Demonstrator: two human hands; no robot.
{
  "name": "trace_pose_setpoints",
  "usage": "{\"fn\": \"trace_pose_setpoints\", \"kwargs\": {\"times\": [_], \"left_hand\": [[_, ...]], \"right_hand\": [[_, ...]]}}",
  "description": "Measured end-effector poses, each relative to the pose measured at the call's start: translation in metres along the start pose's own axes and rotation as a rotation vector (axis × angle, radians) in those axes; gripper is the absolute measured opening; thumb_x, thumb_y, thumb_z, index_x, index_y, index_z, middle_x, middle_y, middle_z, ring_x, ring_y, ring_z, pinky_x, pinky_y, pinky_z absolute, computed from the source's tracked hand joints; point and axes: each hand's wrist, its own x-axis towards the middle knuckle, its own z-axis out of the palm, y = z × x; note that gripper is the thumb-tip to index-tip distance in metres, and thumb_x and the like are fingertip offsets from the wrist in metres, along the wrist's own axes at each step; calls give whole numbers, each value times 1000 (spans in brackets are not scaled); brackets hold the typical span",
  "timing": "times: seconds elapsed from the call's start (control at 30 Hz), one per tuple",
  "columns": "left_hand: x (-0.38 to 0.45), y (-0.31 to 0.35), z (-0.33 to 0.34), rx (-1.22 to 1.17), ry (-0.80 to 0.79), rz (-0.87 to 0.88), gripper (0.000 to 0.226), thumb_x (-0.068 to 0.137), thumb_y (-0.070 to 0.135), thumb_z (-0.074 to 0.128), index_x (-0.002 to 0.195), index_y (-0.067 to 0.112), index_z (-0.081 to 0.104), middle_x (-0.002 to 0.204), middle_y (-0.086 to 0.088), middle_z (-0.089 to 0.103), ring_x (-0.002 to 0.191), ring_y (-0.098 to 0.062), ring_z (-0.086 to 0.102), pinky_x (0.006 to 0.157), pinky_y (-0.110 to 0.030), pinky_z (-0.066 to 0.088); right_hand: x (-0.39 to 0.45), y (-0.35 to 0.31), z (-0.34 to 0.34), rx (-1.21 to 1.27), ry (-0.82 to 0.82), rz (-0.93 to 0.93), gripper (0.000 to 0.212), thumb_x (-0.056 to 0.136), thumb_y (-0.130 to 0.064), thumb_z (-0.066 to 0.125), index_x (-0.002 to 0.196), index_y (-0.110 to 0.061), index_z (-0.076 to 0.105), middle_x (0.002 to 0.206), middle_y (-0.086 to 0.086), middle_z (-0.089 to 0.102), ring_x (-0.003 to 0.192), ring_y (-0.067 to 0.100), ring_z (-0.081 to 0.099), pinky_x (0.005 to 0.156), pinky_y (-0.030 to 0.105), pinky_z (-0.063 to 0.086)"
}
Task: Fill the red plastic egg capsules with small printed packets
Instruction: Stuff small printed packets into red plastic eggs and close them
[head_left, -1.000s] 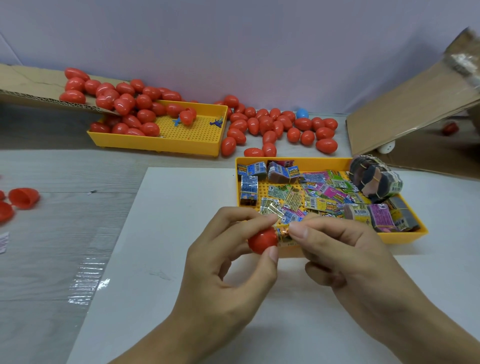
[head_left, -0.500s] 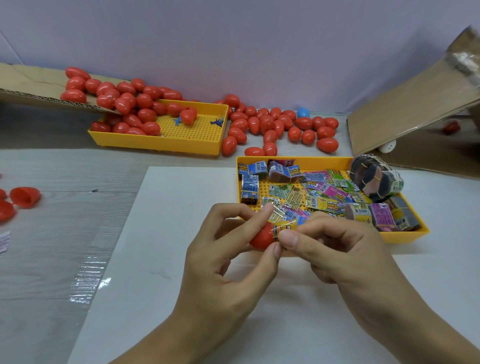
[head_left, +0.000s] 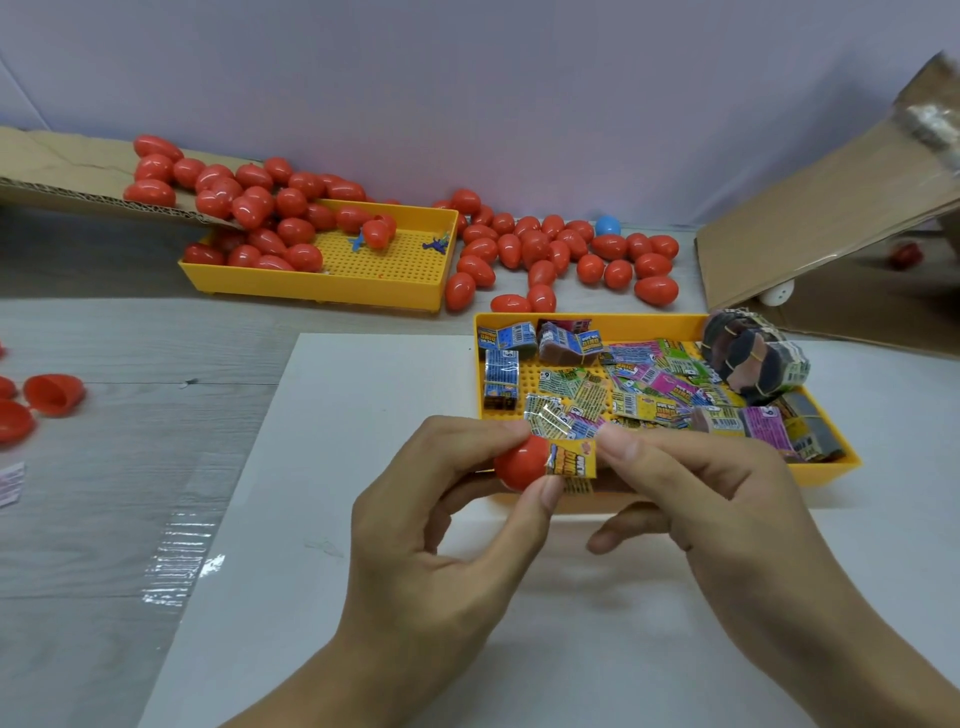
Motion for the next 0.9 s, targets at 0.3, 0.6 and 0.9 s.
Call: {"fn": "trace_pose_setpoints", "kwargs": {"times": [0.3,0.6,0.9], "left_hand": [[1,4,0,161,4,65,26,83,21,73,109,18,71,105,0,71,100,-17,70,82,-31,58],[0,6,2,240,-39,117,31,82,20,73,109,7,67,108,-2,71,100,-10,70,86,-22,55],[-3,7,4,299,-65,146,33,80,19,74,108,1,70,108,-4,71,102,-7,69,87,-18,53]], "right_hand": [[3,-4,0,161,-22,185,21,72,-28,80,69,-8,73,76,23,72,73,37,74,46,28,54],[4,-6,-4,277,-45,341,20,62,-19,81,68,-18,62,76,25,70,63,33,73,42,28,54],[7,-5,-13,427,-211,568,20,63,-32,83,72,-18,71,91,14,74,71,26,73,54,33,58]]}}
